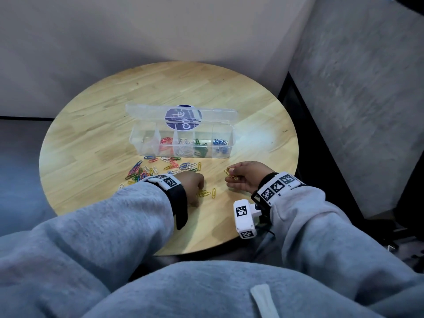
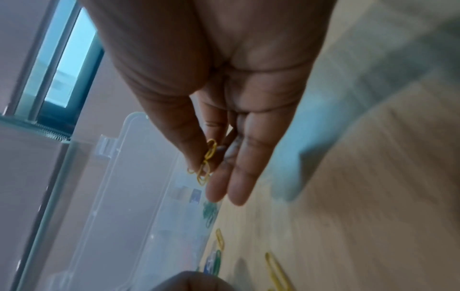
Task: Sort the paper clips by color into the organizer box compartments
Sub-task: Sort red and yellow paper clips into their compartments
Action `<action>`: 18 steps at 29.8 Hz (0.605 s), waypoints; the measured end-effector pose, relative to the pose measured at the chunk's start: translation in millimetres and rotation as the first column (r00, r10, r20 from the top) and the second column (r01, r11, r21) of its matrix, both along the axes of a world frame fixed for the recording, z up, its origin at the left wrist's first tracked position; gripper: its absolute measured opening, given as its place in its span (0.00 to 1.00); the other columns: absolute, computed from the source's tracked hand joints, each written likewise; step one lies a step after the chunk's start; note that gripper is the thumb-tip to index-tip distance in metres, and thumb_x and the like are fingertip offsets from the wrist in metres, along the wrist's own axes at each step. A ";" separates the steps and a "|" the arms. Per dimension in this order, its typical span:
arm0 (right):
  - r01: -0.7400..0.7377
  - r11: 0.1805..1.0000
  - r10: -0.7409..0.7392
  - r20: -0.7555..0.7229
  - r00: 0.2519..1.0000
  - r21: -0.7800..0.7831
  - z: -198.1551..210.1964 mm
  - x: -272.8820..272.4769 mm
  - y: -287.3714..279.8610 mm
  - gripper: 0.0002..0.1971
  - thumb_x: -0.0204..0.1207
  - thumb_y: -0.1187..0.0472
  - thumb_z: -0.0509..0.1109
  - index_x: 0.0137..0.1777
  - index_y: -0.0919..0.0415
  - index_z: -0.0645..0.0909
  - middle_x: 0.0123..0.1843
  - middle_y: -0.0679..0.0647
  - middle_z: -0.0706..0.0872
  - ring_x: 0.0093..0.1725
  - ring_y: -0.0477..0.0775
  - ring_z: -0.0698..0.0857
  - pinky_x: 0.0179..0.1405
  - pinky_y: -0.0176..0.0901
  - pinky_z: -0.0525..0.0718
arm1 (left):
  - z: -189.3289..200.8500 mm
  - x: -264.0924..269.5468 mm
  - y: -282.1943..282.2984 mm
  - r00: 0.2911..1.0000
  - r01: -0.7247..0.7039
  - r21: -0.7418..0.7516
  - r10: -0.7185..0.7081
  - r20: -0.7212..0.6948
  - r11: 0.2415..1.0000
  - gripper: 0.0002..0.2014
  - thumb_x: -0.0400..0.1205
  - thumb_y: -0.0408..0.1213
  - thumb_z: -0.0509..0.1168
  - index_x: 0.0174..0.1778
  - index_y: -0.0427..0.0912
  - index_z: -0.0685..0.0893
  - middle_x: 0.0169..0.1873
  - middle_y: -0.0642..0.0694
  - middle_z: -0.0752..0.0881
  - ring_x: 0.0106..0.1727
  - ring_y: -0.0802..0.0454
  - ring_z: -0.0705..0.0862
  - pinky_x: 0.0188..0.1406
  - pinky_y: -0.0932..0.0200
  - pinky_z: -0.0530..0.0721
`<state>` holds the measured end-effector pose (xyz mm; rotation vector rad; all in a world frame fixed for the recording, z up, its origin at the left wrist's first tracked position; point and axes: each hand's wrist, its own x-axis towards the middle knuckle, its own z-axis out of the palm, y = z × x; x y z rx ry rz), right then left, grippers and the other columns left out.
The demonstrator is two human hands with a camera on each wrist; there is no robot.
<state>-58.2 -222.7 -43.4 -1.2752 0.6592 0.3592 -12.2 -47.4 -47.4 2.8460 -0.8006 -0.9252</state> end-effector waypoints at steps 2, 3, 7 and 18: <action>0.042 0.996 -0.043 0.006 0.999 0.080 2.9 -0.7 2.5 0.09 0.81 0.75 0.59 0.40 0.67 0.75 0.36 0.60 0.80 0.34 0.54 0.85 0.33 0.43 0.89 | -0.6 1.9 1.0 1.000 -0.014 -0.021 0.014 -0.002 1.000 0.20 0.72 0.40 0.75 0.59 0.44 0.80 0.57 0.45 0.84 0.57 0.45 0.81 0.48 0.59 0.76; 0.056 0.992 -0.057 0.007 0.998 0.116 3.4 -0.9 3.8 0.09 0.81 0.76 0.58 0.40 0.67 0.74 0.36 0.60 0.79 0.31 0.53 0.86 0.30 0.42 0.89 | -1.2 2.4 1.2 1.000 -0.027 -0.033 0.027 -0.004 0.999 0.18 0.73 0.39 0.74 0.58 0.44 0.81 0.57 0.45 0.84 0.57 0.46 0.82 0.49 0.58 0.77; 0.066 0.982 -0.065 -0.011 0.998 0.176 0.9 -3.7 8.3 0.09 0.81 0.76 0.58 0.40 0.67 0.75 0.35 0.60 0.79 0.27 0.50 0.86 0.29 0.41 0.89 | -3.3 2.1 1.0 0.997 -0.079 -0.102 0.079 -0.005 0.992 0.16 0.75 0.35 0.71 0.59 0.46 0.82 0.55 0.46 0.86 0.56 0.47 0.83 0.47 0.61 0.76; 0.118 0.956 -0.121 -0.008 0.993 0.268 -8.5 -10.4 6.6 0.10 0.80 0.77 0.58 0.41 0.70 0.79 0.30 0.61 0.86 0.25 0.49 0.88 0.27 0.34 0.88 | -5.0 0.5 -7.2 0.994 -0.094 -0.104 0.100 0.055 0.990 0.24 0.71 0.44 0.76 0.62 0.45 0.80 0.58 0.46 0.83 0.59 0.46 0.81 0.47 0.61 0.73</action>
